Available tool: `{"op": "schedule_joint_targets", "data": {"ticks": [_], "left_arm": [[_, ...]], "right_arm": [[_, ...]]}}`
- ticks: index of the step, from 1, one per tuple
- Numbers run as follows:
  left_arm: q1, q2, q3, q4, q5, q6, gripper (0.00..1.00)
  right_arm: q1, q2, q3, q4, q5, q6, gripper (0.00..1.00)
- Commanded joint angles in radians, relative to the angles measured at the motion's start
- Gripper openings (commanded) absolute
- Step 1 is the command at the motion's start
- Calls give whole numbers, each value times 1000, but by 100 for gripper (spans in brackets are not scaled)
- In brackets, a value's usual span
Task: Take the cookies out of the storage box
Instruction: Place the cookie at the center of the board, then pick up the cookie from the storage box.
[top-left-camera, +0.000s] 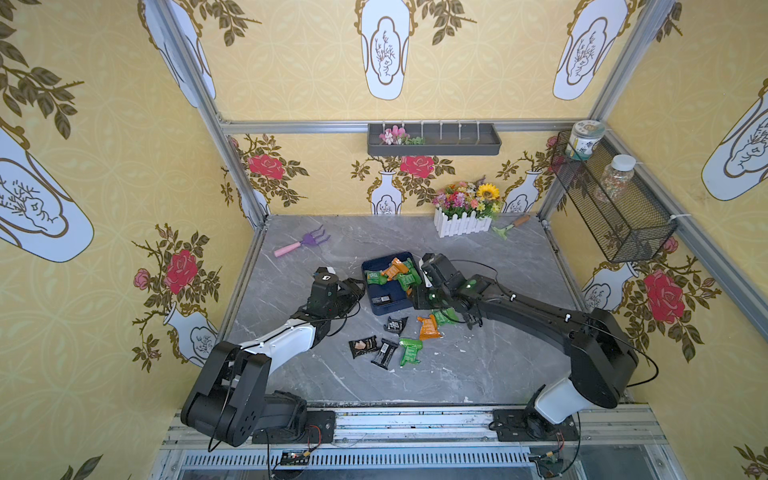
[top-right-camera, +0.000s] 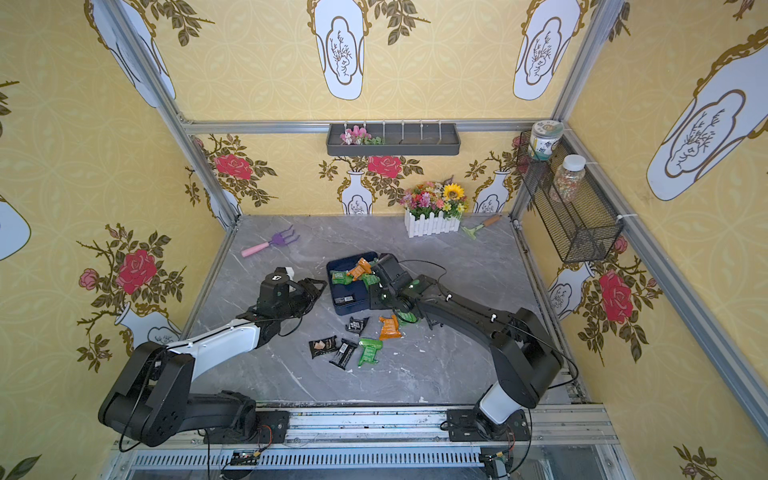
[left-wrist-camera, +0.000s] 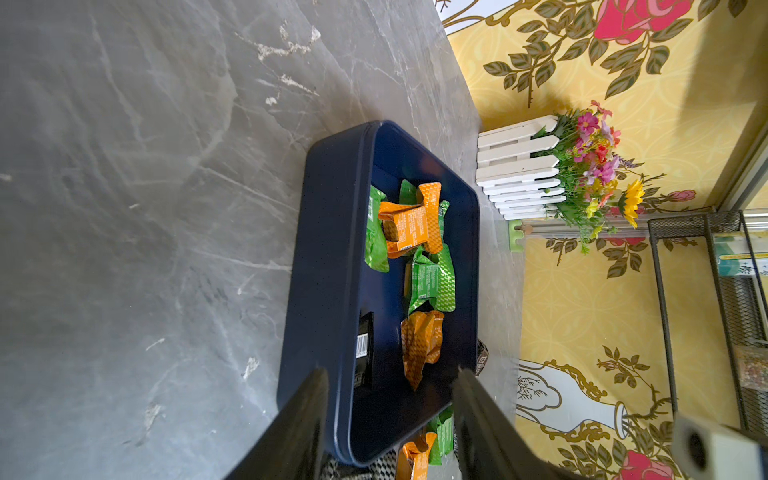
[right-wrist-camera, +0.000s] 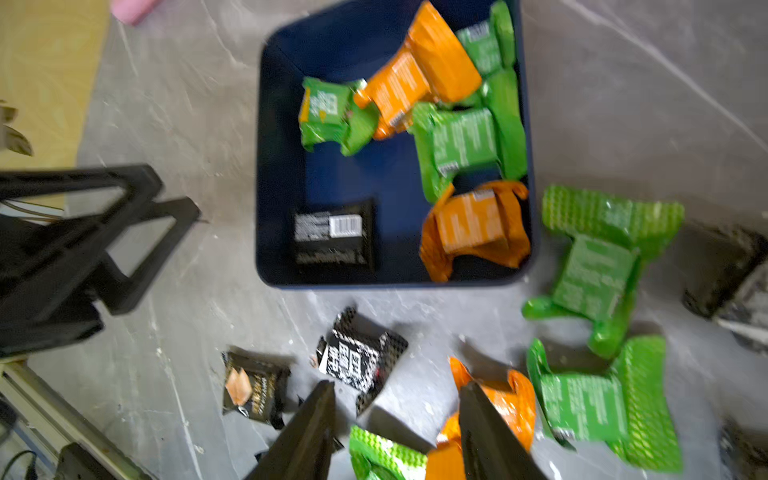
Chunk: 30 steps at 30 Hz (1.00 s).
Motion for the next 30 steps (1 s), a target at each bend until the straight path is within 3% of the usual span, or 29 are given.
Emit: {"op": "schedule_joint_targets", "data": {"ticks": [1, 6, 12, 25, 30], "left_arm": [[0, 4, -7, 23, 13, 1, 53], [0, 0, -14, 24, 14, 2, 54], [1, 12, -22, 36, 21, 1, 54], [1, 26, -34, 60, 33, 10, 51], [1, 29, -35, 64, 36, 10, 50]], "right_arm": [[2, 109, 103, -11, 12, -8, 52], [2, 288, 281, -6, -19, 53, 55], [-10, 418, 369, 97, -69, 166, 58], [-42, 586, 383, 314, -160, 407, 62], [-51, 633, 394, 362, -168, 450, 56]]}}
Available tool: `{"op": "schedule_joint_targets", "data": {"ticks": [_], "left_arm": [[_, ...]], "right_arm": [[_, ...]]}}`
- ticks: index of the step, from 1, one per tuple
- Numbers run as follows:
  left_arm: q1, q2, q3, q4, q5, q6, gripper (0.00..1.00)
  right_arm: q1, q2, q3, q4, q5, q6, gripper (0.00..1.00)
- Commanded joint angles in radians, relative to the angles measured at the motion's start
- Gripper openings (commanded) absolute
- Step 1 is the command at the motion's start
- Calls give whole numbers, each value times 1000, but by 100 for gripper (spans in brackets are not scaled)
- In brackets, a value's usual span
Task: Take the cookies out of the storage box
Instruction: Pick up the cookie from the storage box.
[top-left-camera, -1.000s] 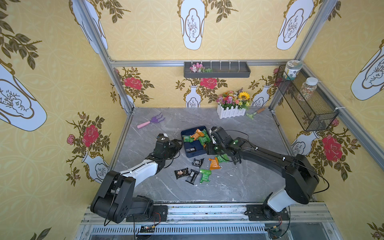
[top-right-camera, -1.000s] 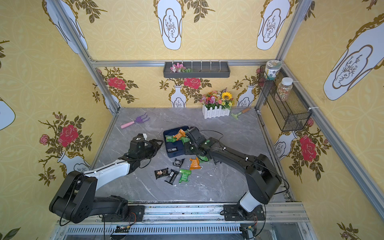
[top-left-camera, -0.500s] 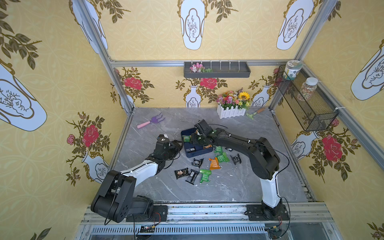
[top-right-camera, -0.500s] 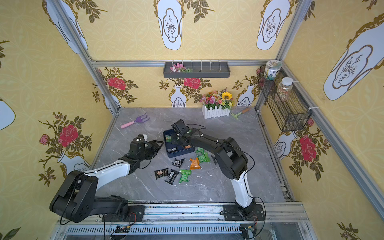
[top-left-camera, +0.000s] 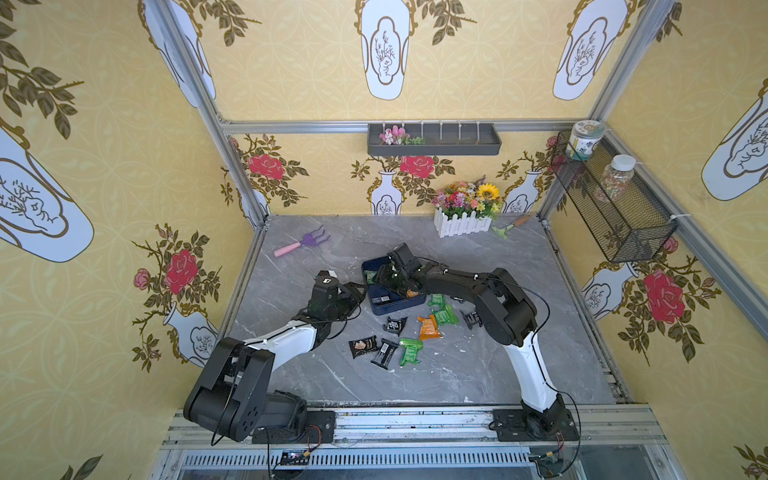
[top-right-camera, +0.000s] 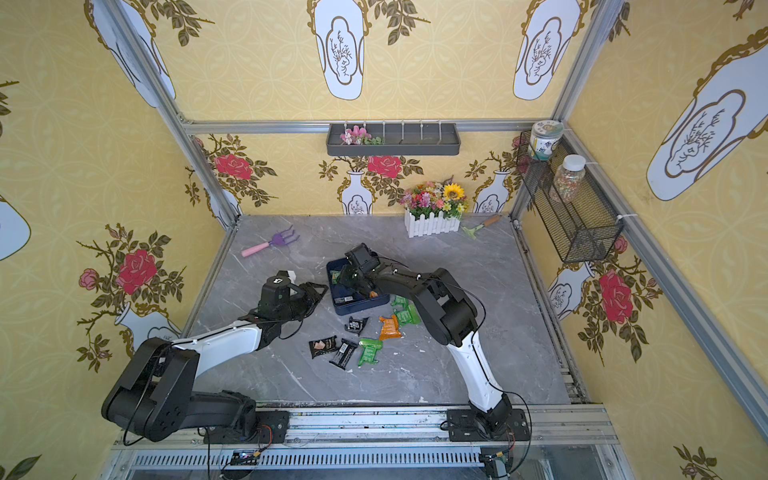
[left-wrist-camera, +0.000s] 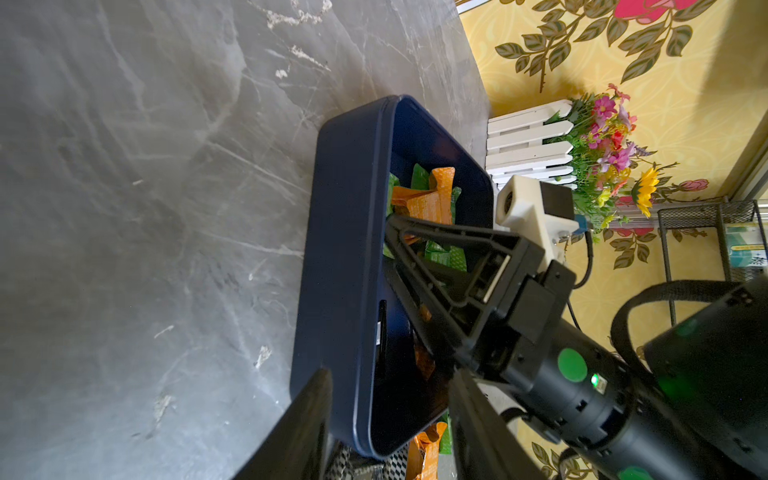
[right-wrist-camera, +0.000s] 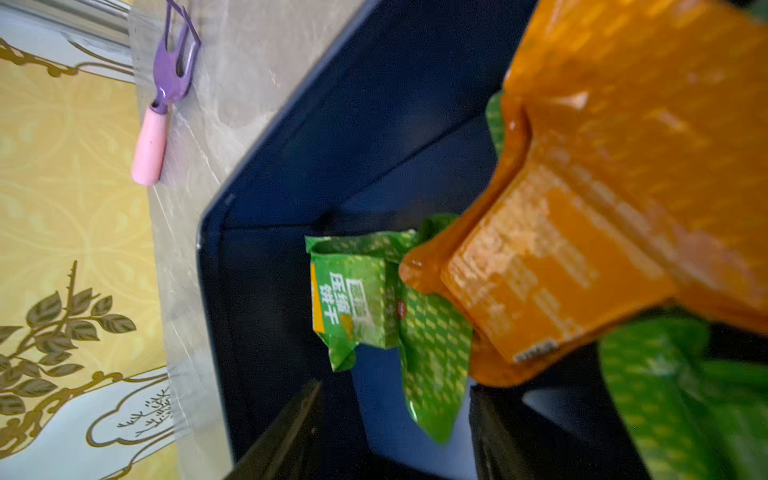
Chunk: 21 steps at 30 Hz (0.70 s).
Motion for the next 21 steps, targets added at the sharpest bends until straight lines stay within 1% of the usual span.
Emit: {"op": "schedule_joint_targets", "data": {"ticks": [1, 6, 9, 11, 17, 21], "left_arm": [[1, 5, -5, 28, 11, 8, 50], [1, 1, -7, 27, 10, 8, 50], [1, 1, -7, 27, 12, 8, 50], [1, -1, -7, 26, 14, 10, 50], [0, -11, -7, 17, 6, 10, 49], [1, -28, -7, 1, -6, 10, 49]], "right_arm": [[-5, 25, 8, 49, -7, 51, 54], [-9, 41, 8, 82, -8, 62, 37], [-9, 41, 3, 95, -18, 64, 25], [-9, 33, -5, 111, -26, 65, 22], [-7, -10, -34, 150, -36, 72, 6], [-6, -54, -48, 151, -36, 62, 1]]}}
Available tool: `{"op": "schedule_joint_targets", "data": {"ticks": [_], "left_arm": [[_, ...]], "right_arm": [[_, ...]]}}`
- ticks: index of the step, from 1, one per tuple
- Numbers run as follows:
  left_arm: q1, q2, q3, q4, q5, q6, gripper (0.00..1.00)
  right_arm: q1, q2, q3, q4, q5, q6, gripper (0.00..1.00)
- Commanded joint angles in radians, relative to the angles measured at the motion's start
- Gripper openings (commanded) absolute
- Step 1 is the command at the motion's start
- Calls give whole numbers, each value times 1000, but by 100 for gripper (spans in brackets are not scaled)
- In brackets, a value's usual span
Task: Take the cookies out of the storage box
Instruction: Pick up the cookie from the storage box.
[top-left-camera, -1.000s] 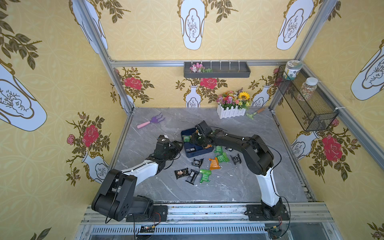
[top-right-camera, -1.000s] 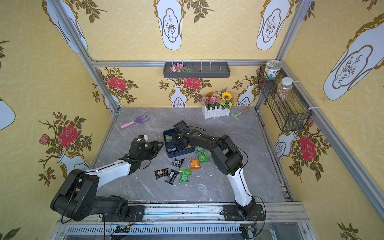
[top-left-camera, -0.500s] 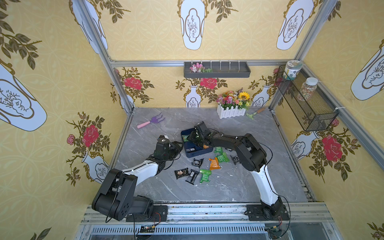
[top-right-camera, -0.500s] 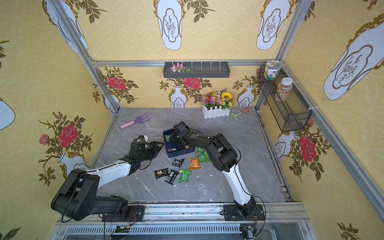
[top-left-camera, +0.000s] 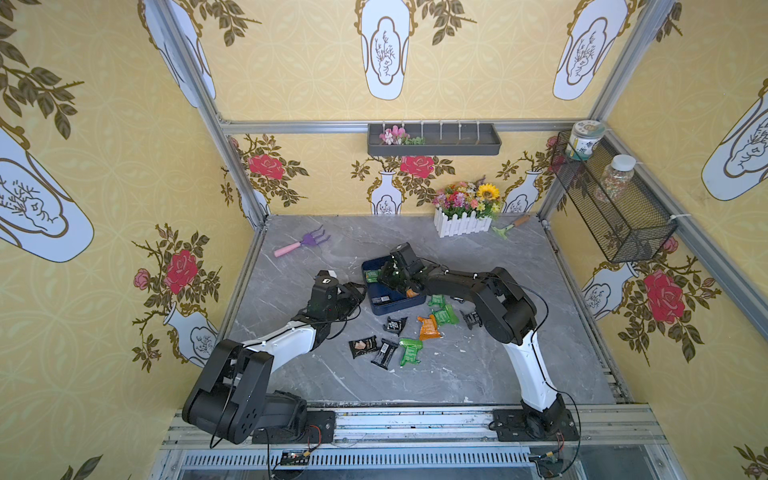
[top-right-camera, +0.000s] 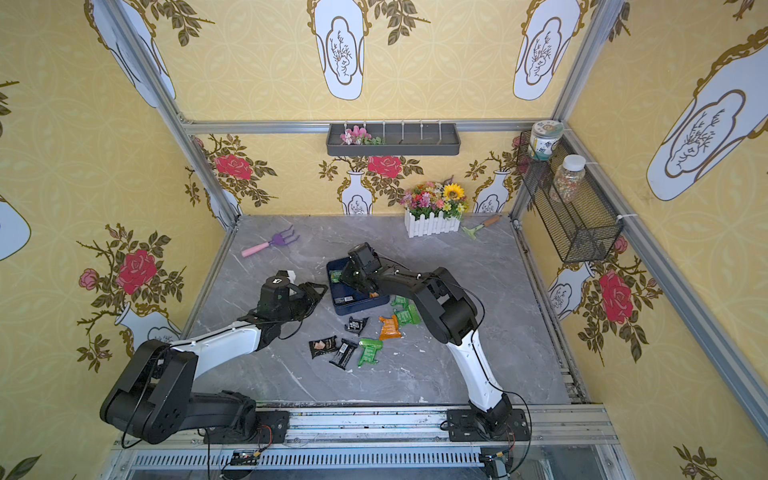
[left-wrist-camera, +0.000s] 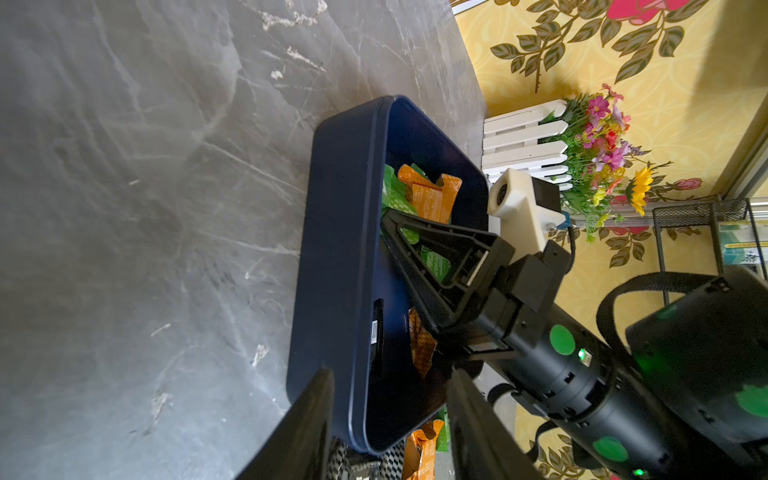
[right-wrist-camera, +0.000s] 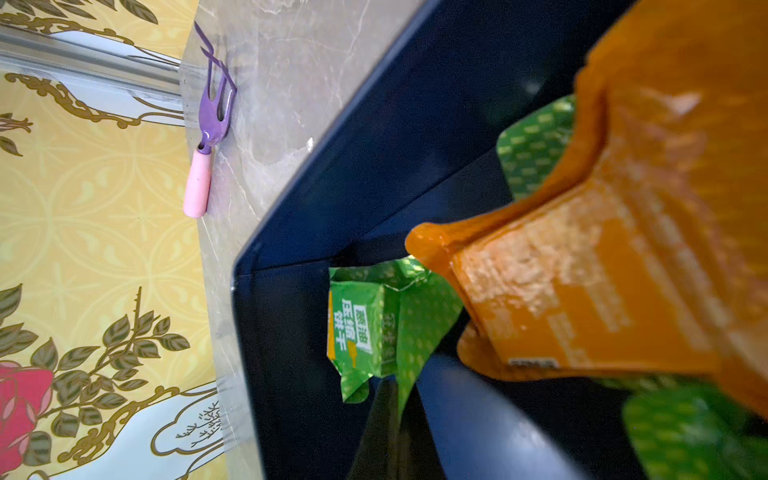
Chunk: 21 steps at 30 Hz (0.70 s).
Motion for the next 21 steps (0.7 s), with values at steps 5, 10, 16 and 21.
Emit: {"op": "schedule_joint_targets", "data": {"ticks": [5, 10, 16, 21], "left_arm": [[3, -34, -5, -30, -35, 10, 50], [3, -48, 10, -76, -55, 7, 51], [2, -26, 47, -115, -52, 32, 52], [-51, 12, 148, -259, -147, 112, 51]], "right_arm": [[3, -115, -57, 36, -20, -26, 0], [18, -225, -141, 12, -8, -39, 0], [15, -407, -289, -55, 48, -101, 0], [-29, -599, -465, -93, 36, -182, 0]]}}
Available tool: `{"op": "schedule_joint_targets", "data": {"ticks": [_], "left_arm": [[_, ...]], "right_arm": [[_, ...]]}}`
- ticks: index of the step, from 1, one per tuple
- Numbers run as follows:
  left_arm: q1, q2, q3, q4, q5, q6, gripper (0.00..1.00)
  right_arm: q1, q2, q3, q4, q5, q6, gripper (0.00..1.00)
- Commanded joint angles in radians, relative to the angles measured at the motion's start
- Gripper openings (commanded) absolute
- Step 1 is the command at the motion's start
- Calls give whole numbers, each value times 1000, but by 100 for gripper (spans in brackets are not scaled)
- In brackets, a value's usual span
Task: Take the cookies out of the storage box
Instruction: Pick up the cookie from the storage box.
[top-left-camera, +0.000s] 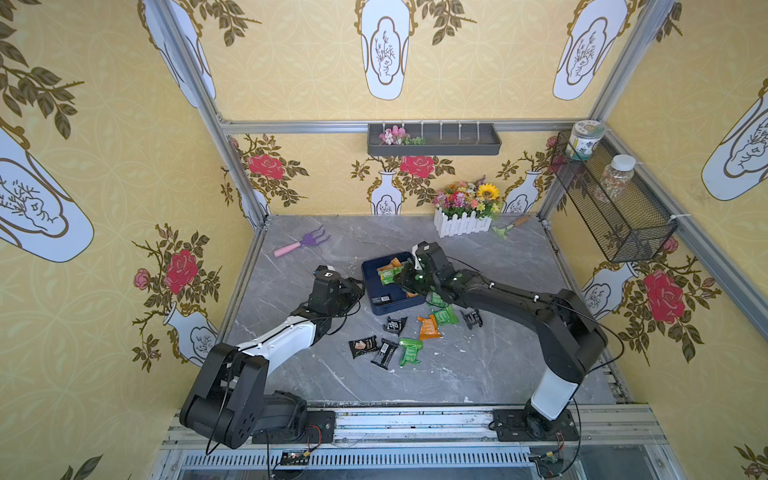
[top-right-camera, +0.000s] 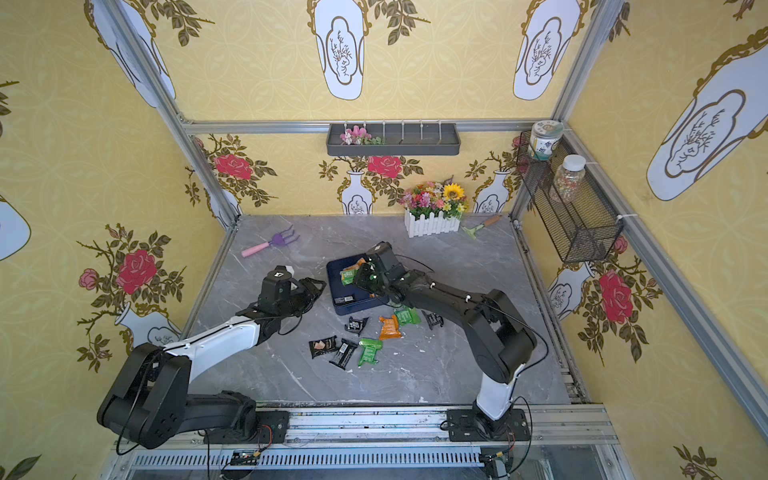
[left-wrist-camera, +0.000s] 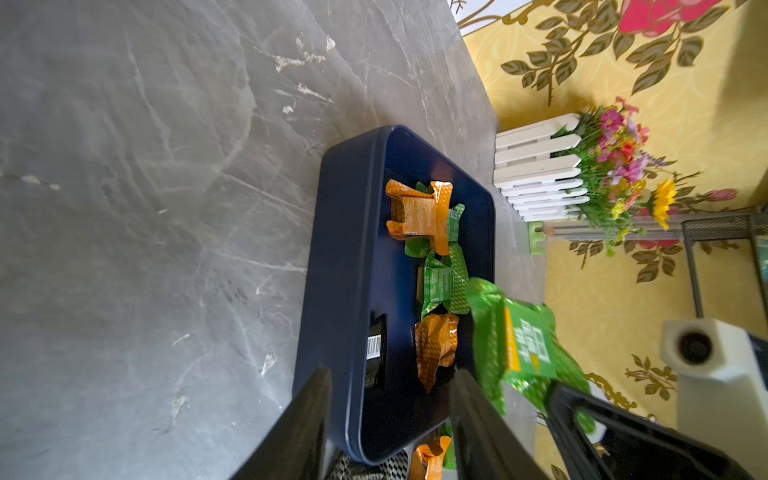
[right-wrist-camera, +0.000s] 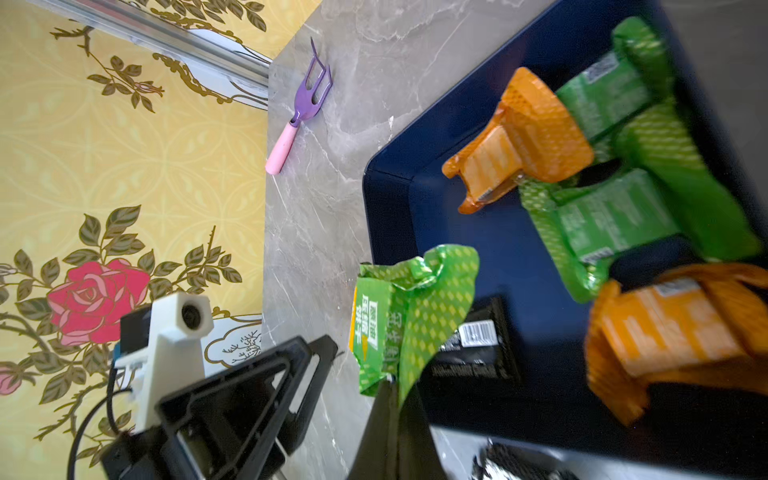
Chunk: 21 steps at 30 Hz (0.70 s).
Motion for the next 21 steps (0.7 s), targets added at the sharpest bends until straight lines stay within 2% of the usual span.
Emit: {"op": "schedule_joint_targets", "data": {"ticks": [1, 8, 13, 17, 21], "left_arm": [[-18, 24, 44, -95, -61, 69, 51], [-26, 68, 90, -120, -73, 74, 51], [-50, 73, 105, -120, -90, 74, 51], [-68, 88, 122, -137, -97, 83, 52], [-69, 91, 132, -172, -116, 86, 53]], "right_arm": [[-20, -126, -89, -66, 22, -86, 0], [-28, -445, -271, -399, 66, -157, 0], [-5, -597, -380, -563, 63, -107, 0], [1, -614, -466, -527, -23, -96, 0], [53, -578, -511, -421, -65, -85, 0]]}}
